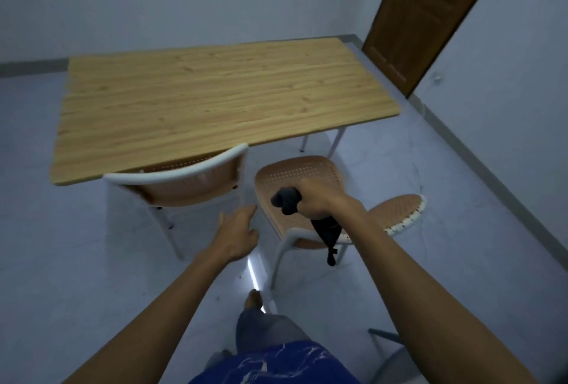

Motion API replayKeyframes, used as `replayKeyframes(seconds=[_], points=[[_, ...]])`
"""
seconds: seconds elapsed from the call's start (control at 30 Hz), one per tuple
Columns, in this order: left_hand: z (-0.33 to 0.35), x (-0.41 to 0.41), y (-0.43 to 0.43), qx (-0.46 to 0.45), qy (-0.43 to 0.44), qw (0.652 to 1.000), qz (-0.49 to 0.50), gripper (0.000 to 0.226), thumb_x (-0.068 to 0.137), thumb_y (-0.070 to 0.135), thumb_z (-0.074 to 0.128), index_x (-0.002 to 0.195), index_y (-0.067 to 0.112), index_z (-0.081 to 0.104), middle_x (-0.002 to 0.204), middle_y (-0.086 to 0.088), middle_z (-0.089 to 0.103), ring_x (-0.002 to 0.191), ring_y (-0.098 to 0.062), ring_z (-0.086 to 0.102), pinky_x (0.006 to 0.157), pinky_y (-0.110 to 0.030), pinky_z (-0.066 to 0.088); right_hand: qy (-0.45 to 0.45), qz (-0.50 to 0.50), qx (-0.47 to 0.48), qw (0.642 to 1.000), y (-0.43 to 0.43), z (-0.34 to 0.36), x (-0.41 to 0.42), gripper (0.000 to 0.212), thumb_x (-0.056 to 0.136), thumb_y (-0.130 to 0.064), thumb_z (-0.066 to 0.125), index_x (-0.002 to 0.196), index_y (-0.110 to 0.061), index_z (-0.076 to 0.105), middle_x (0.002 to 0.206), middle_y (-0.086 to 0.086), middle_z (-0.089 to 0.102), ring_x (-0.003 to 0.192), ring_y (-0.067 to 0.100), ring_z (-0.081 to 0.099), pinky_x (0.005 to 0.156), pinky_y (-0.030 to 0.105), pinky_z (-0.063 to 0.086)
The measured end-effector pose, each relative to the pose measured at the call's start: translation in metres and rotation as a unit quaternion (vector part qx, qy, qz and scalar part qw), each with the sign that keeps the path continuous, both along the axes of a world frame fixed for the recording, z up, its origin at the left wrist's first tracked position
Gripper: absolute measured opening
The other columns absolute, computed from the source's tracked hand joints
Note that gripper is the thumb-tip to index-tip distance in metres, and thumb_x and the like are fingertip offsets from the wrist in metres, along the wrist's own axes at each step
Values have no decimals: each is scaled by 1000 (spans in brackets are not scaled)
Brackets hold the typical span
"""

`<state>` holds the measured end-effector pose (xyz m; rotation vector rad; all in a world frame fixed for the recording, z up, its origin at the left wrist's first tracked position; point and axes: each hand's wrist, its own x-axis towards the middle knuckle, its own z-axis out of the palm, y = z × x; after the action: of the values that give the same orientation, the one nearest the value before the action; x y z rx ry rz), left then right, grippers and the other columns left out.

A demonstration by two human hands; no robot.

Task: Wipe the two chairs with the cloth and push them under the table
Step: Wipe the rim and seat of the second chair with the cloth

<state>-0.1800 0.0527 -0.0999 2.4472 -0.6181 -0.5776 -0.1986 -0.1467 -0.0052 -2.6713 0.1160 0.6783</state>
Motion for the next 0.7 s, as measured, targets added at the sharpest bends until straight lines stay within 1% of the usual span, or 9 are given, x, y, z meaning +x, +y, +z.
replayKeyframes(seconds=[0.07,0.2,0.27,0.33,0.4,0.5,0.57,0.63,0.7], points=[[-1,-23,-11,-15,30,999,-12,58,90,15,54,146,16,37,151,-6,41,138,-27,38,117,-50,21,-16,-21,-27,999,-11,12,-26,28,87,-8,55,111,-18,66,108,6,68,94,26,61,74,40,52],[-5,-53,-25,-19,54,998,-8,57,91,15,54,146,12,38,150,-8,43,136,-27,41,115,-43,29,-56,-2,-135,989,-18,-2,-58,7,90,-19,59,94,-20,54,96,6,64,87,25,60,66,35,43],[-6,-60,-29,-26,60,998,8,56,92,14,53,146,11,38,150,-8,43,137,-26,41,115,-40,29,-36,19,-174,984,-14,-37,-70,22,88,-27,65,107,-17,57,105,8,63,100,29,61,78,39,44],[-5,-67,-37,-29,64,997,19,55,92,12,52,146,10,38,150,-8,43,136,-25,41,113,-33,30,-20,30,-204,978,-15,-85,-87,54,84,-31,67,131,-14,47,125,11,56,115,31,53,96,45,40],[-5,-71,-50,-32,71,996,38,54,92,10,51,145,9,39,149,-9,43,136,-25,42,111,-30,30,-103,46,-228,967,-26,-123,-96,59,81,-35,71,130,-14,47,121,8,56,108,28,55,91,43,43],[-6,-73,-68,-27,88,993,68,56,92,8,50,146,8,37,150,-8,42,137,-24,40,112,-29,30,-181,85,-191,961,-46,-137,-84,45,87,-42,67,120,-14,54,108,9,64,94,28,61,75,38,46],[-6,-77,-84,-35,100,991,83,54,91,6,50,144,11,40,146,-7,47,134,-23,45,106,-25,35,-170,112,-133,970,-57,-133,-71,52,91,-55,57,121,-13,49,109,11,64,92,30,63,71,39,48],[-7,-78,-96,-52,105,988,101,50,89,0,48,137,14,50,132,-7,59,119,-23,56,91,-20,41,-163,100,-66,979,-64,-126,-61,60,92,-67,46,118,-13,47,104,11,65,86,30,63,70,41,52],[-8,-81,-109,-71,97,985,127,49,88,-3,45,132,16,53,117,-9,66,94,-21,62,75,-18,44,-160,50,7,986,-70,-123,-57,56,95,-67,37,115,-16,45,102,11,64,81,29,62,71,45,53]])
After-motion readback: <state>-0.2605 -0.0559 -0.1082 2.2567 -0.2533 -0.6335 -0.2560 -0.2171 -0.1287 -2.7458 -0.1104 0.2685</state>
